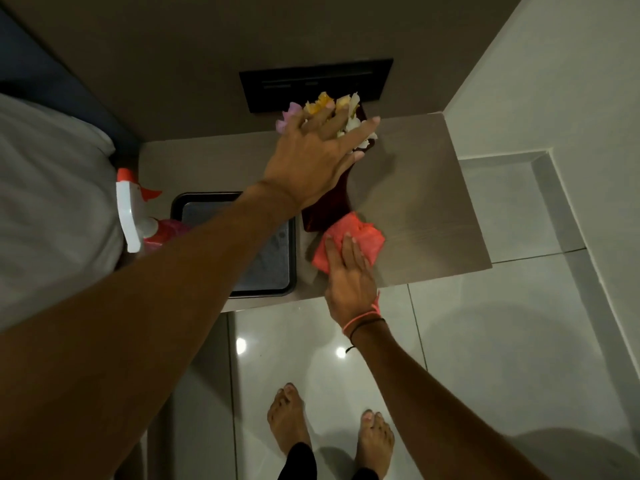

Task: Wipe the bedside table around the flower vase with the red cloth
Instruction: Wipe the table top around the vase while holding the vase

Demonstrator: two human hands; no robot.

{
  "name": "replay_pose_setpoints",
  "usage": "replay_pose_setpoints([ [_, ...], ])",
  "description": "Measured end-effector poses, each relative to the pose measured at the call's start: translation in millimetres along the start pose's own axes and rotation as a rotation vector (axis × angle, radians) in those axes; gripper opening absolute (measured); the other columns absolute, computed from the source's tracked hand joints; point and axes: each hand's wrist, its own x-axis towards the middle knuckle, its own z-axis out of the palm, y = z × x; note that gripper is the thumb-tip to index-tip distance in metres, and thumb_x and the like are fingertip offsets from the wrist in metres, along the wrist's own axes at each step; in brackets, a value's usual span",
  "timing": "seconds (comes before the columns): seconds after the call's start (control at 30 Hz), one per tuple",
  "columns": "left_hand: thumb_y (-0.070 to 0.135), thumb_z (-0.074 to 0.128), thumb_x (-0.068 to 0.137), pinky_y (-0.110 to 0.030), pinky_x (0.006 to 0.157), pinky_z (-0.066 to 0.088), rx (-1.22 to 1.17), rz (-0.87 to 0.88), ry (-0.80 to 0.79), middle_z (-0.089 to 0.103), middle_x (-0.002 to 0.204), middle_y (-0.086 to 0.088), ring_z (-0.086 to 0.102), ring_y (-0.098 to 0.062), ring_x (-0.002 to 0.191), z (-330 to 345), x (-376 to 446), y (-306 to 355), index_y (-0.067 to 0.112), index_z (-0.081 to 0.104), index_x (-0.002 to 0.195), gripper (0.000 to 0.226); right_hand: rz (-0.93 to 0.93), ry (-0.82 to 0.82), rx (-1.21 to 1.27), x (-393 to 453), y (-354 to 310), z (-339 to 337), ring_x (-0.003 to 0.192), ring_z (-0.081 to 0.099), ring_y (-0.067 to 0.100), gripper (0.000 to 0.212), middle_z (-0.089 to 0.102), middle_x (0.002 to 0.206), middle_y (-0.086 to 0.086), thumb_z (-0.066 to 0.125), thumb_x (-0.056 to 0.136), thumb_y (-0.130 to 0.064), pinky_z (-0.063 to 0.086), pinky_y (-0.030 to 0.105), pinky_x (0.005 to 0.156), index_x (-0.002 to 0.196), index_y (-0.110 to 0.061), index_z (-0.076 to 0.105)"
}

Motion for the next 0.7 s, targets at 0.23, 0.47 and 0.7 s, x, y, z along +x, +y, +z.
replay_pose_setpoints([
  [0.23,0.045,0.027,0.103,-0.058,0.118,0.033,0.048,0.009,0.031,0.046,0.158,-0.017,0.042,-0.038,0.147,8.8,-12.3,11.3,0.031,0.037,0.156,0.056,-0.05,-0.054,-0.144,8.1,-9.0,-5.6,0.134,0.047,0.05,0.059,0.053,0.14,0.033,0.058,0.081,-0.03,0.032,0.059,0.116,0.137,-0.008,0.058],
  [0.47,0.042,0.042,0.103,-0.055,0.117,0.037,0.128,0.052,0.127,0.049,0.156,-0.016,0.047,-0.035,0.144,15.9,-30.1,18.6,0.034,0.044,0.152,0.05,-0.059,-0.19,0.409,-6.8,-3.1,-59.3,0.109,0.061,0.025,0.045,0.07,0.12,0.005,0.051,0.086,-0.012,0.051,0.04,0.096,0.126,-0.027,0.064],
  [0.7,0.041,0.038,0.105,-0.057,0.123,0.031,-0.102,-0.004,0.12,0.041,0.161,-0.018,0.037,-0.036,0.15,-8.5,-43.8,19.9,0.026,0.04,0.155,0.053,0.343,-0.202,1.344,-21.1,0.1,-98.2,0.081,0.069,0.017,0.042,0.075,0.092,-0.001,0.057,0.065,-0.017,0.054,0.027,0.065,0.105,-0.02,0.071],
])
